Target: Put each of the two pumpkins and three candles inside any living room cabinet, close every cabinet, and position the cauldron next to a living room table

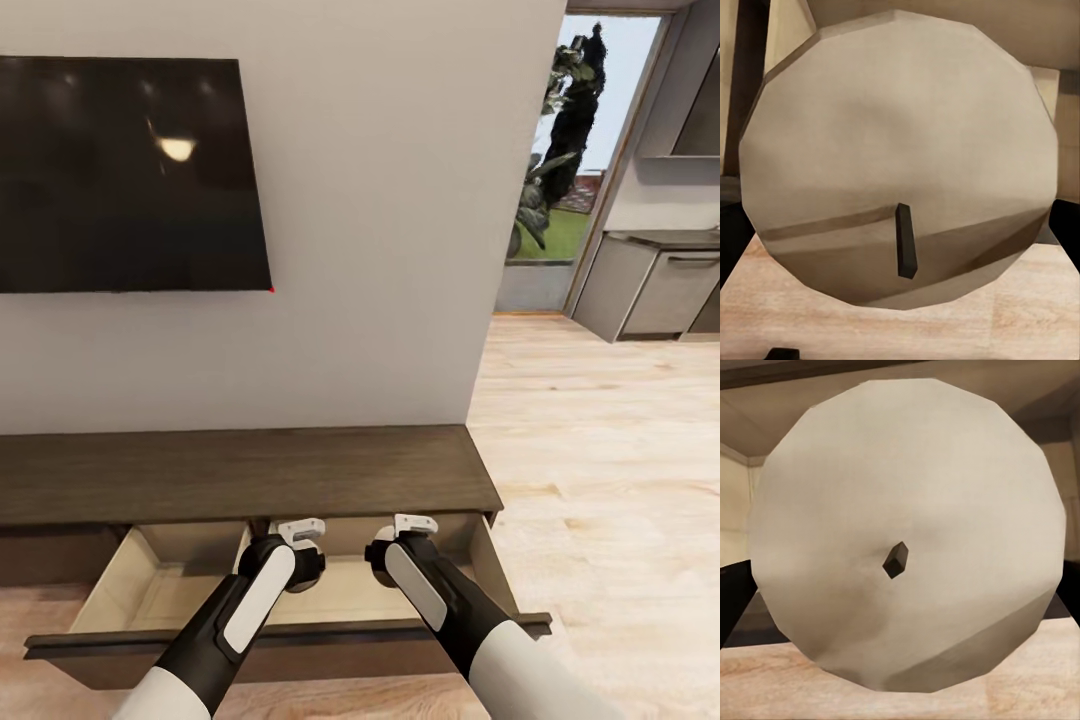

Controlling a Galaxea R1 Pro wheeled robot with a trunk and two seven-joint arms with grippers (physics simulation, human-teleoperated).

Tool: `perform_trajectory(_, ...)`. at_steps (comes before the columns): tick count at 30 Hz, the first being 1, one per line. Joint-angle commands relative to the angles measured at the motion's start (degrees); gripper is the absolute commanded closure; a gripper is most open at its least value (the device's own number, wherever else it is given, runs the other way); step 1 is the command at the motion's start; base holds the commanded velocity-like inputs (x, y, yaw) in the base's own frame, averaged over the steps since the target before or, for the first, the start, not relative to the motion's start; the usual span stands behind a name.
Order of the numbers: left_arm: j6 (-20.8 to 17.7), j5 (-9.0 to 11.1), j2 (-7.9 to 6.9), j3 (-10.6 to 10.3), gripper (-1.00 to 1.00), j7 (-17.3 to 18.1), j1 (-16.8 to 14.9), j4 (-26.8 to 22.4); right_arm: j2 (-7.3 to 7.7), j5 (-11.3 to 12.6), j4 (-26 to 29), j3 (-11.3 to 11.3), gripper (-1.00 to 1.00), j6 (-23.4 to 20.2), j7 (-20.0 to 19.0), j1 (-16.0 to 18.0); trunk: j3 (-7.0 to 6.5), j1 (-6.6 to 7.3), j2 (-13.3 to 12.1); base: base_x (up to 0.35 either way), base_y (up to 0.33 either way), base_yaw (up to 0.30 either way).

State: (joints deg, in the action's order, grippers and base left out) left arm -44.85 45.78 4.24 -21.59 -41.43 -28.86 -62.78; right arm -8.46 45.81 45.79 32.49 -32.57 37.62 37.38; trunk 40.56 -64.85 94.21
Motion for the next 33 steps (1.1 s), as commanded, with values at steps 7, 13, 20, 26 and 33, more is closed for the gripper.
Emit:
perform_trajectory(7,-0.15,0.28,-0.02,-0.12,1.0,-0.93,-0.05,-0.06,-0.06,0.42,0.09,0.25,1.0,-0.03,0.53,0.06,1.32,-1.54,2.85,0.0,0.0,0.0)
perform_trajectory(13,-0.15,0.28,-0.02,-0.12,1.0,-0.93,-0.05,-0.06,-0.06,0.42,0.13,0.29,1.0,-0.03,0.51,0.04,2.39,-2.86,5.26,0.0,0.0,0.0)
perform_trajectory(20,-0.15,0.21,-0.02,-0.12,1.0,-0.93,-0.05,-0.06,-0.09,0.42,0.25,0.37,1.0,-0.03,0.44,0.03,3.65,-4.4,8.07,0.0,0.0,0.0)
perform_trajectory(26,-0.15,0.21,-0.02,-0.12,1.0,-0.93,-0.05,-0.06,-0.15,0.47,0.51,0.4,1.0,-0.03,0.44,0.06,4.73,-5.71,10.47,0.0,0.0,0.0)
perform_trajectory(33,-0.15,0.19,-0.02,-0.12,1.0,-0.91,-0.05,-0.15,-0.15,0.5,1.28,0.46,1.0,-0.09,0.44,0.05,5.62,-6.81,12.48,0.0,0.0,0.0)
